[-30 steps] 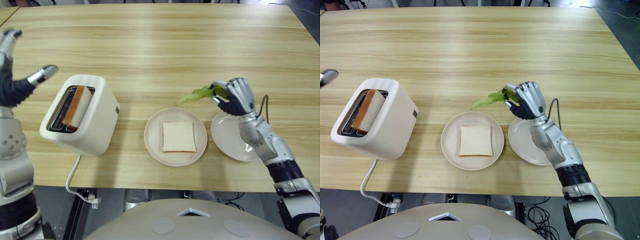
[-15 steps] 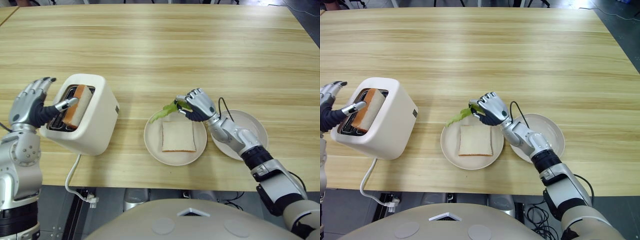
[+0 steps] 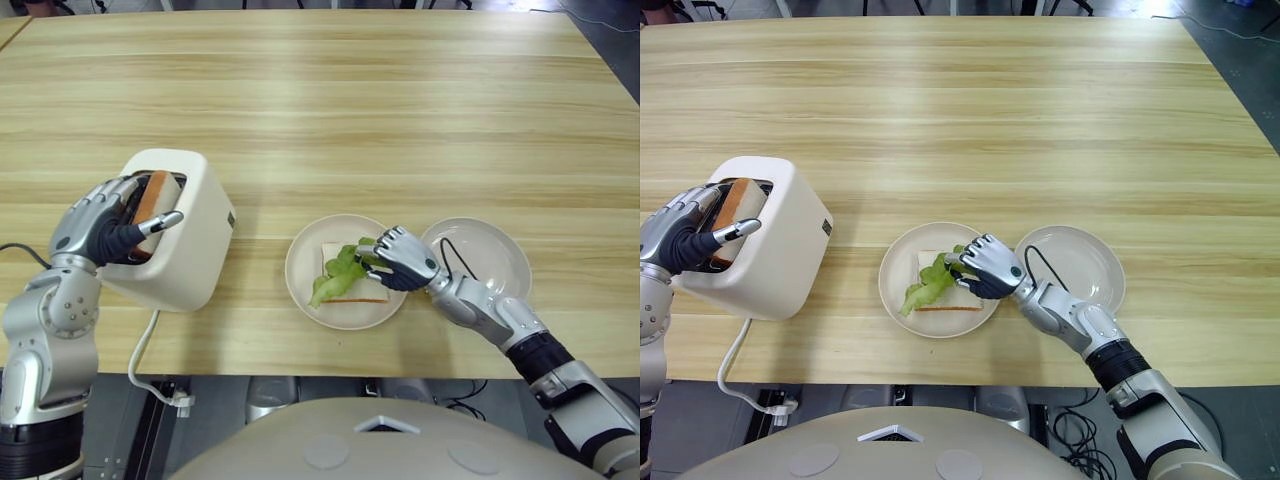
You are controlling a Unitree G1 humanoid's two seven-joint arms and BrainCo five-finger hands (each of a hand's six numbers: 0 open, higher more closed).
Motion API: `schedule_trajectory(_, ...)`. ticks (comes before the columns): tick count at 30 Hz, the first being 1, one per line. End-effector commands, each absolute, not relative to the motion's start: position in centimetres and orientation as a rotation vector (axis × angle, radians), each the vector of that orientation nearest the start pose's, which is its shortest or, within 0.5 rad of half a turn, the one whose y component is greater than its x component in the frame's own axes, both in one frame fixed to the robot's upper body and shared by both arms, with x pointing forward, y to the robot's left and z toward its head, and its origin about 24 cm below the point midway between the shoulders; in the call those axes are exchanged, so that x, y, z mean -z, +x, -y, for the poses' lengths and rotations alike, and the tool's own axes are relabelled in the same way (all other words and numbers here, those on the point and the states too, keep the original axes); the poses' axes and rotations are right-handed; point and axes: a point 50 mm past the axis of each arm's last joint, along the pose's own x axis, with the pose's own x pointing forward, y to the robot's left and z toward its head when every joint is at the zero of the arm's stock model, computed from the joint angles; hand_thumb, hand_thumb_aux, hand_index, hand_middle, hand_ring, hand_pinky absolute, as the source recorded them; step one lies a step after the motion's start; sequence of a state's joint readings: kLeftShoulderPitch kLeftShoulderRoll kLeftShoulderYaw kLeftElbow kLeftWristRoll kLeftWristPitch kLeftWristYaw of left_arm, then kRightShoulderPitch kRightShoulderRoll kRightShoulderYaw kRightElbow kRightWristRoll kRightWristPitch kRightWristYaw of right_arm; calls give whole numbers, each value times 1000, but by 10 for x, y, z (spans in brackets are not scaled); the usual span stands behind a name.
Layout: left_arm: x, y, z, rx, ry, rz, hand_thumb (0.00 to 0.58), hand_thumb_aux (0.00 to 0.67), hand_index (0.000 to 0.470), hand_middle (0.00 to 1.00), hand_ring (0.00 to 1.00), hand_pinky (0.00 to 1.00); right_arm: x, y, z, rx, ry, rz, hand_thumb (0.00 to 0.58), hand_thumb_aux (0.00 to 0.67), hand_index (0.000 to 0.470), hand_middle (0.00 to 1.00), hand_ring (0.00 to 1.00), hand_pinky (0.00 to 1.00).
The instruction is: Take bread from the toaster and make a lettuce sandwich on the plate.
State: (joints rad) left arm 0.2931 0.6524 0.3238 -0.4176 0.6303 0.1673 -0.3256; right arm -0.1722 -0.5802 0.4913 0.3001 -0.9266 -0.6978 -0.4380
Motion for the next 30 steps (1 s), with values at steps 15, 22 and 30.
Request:
schedule_trajectory(15,-122,198,-289,1,1340,-220,0,0,0,0,0,0,-16,238,148,-666,-1225,554,0,0,0,1000,1000,1000)
schedule_trajectory(22,-138,200,-292,-53,1407,-186,580,670,460,0,0,0,-37,249,153,-565,-1215,613,0,0,0,969,969,969)
schedule_trajectory(30,-178,209,-296,-248,1500,-32,580,670,460,0,0,0,-44,252,154,-503,-1199,634,0,0,0,635,635,635)
